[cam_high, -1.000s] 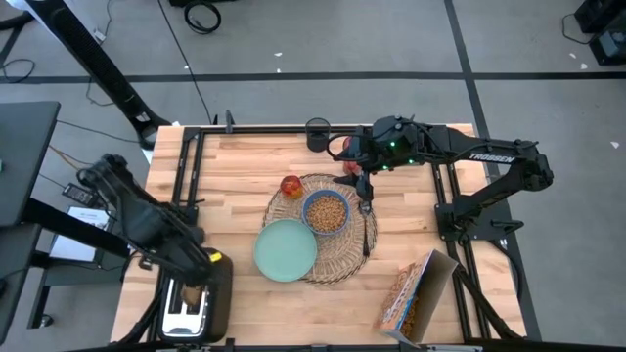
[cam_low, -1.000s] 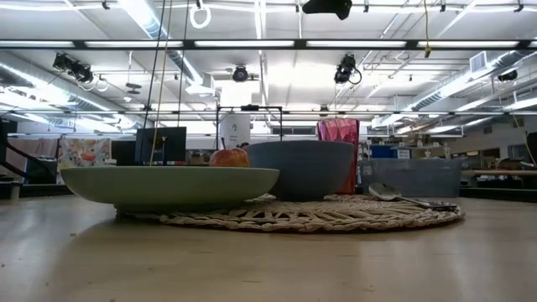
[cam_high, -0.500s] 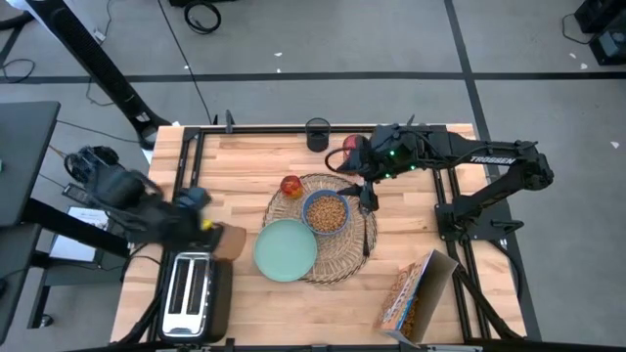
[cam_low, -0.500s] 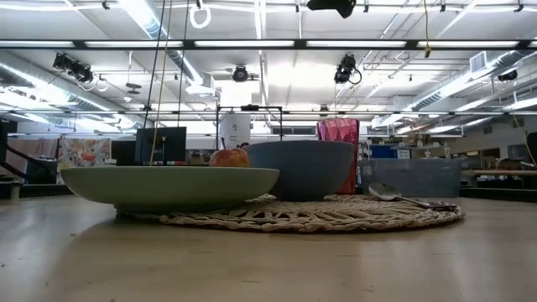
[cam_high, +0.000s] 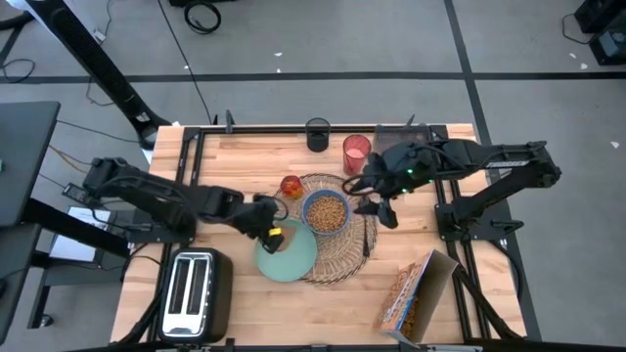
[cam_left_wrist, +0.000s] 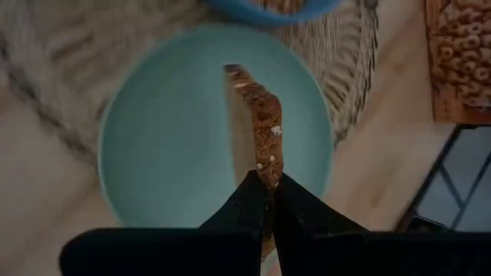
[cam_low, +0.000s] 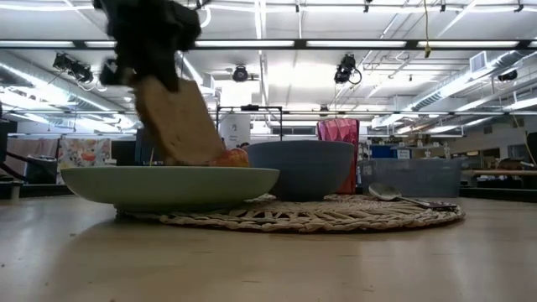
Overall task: Arrange a breakfast setting
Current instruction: Put the toasted bread on the light green plate
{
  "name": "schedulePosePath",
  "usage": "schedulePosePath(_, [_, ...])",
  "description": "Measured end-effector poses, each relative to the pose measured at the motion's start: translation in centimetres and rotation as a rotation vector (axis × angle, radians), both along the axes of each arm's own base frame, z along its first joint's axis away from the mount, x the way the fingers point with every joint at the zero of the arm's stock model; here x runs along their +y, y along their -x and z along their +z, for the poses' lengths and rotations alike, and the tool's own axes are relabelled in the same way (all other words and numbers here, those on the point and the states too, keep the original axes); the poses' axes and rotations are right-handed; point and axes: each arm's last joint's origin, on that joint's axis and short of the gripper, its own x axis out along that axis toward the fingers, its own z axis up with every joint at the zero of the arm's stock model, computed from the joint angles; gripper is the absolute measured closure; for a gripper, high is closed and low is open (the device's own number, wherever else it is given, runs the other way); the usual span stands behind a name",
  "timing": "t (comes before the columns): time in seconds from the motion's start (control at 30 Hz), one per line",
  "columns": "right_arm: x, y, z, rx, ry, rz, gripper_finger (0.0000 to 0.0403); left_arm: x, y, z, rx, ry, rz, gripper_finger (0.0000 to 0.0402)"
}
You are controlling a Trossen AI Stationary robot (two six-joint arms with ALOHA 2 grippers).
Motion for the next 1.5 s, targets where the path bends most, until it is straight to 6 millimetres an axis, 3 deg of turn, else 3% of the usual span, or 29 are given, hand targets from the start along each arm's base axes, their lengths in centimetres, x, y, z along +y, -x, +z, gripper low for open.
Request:
schedulePosePath(0.13, [0.6,0.9,0.7,-0.023,-0.048,-0.022,0.0117,1.7,-0.9,-1.8,-0.127,0.024,-0.105,0.0383])
schedulePosePath(0.27, [1.0,1.5,1.0,-0.027,-0.079,-0.076,0.0118,2.8,-0.5,-4.2,-0.068,0.086,-0.167,0.0383])
schedulePosePath(0.4, [1.2,1.7,1.1,-0.031,-0.099,-0.125,0.0118,3.0,-0.2,-5.3,-0.047,0.105,-0.245,0.0383])
schedulePosePath(0.63, [1.1,1.7,1.1,-0.028,-0.133,-0.187,0.0118,3.0,-0.2,-5.4,-0.079,0.046,-0.333,0.0369])
schedulePosePath(0.87, [1.0,1.6,1.5,-0.069,-0.116,-0.159,0.0111,3.1,0.0,-5.6,-0.063,-0.014,-0.380,0.0311])
schedulePosePath(1.1, [-0.9,3.4,5.8,-0.346,-0.064,-0.149,0.0107,3.1,0.2,-5.7,-0.037,-0.034,-0.397,0.0250])
schedulePosePath(1.3, [-1.8,5.0,9.4,-0.628,-0.026,-0.151,0.0107,3.6,0.6,-6.0,0.013,-0.054,-0.394,0.0220])
schedulePosePath(1.4, [-1.7,4.6,8.9,-0.640,0.025,-0.096,0.0107,3.9,0.6,-6.0,0.024,-0.054,-0.383,0.0215])
schedulePosePath(1.5, [-1.9,3.2,6.9,-0.598,0.017,-0.057,0.0108,3.7,0.3,-5.0,0.026,-0.075,-0.422,0.0214])
